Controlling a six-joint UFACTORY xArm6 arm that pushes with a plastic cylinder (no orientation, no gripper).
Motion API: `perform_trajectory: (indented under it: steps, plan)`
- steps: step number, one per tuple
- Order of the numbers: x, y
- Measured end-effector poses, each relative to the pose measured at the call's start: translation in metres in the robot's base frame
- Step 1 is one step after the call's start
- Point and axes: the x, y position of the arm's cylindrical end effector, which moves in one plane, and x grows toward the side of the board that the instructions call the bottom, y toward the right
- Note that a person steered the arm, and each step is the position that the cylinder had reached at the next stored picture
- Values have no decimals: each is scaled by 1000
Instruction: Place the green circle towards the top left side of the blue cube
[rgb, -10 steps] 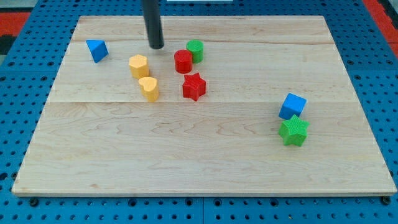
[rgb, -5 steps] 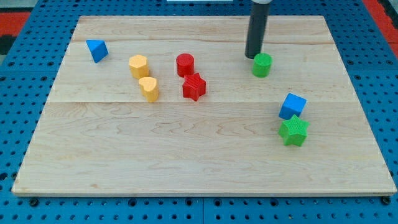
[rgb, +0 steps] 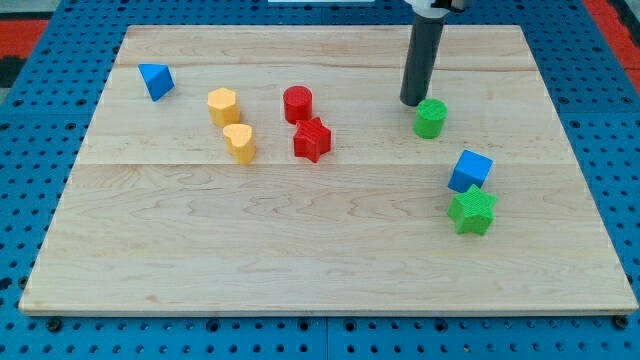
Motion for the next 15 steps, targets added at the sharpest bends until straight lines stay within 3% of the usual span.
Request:
perform_trajectory:
  steps: [1, 4, 7, 8, 10, 12, 13, 14, 15]
  plan:
    - [13, -20]
    - [25, 73]
    - [17, 122]
    - [44, 128]
    - [58, 116]
    - [57, 65]
    - [16, 65]
    - [5, -7]
    - [22, -12]
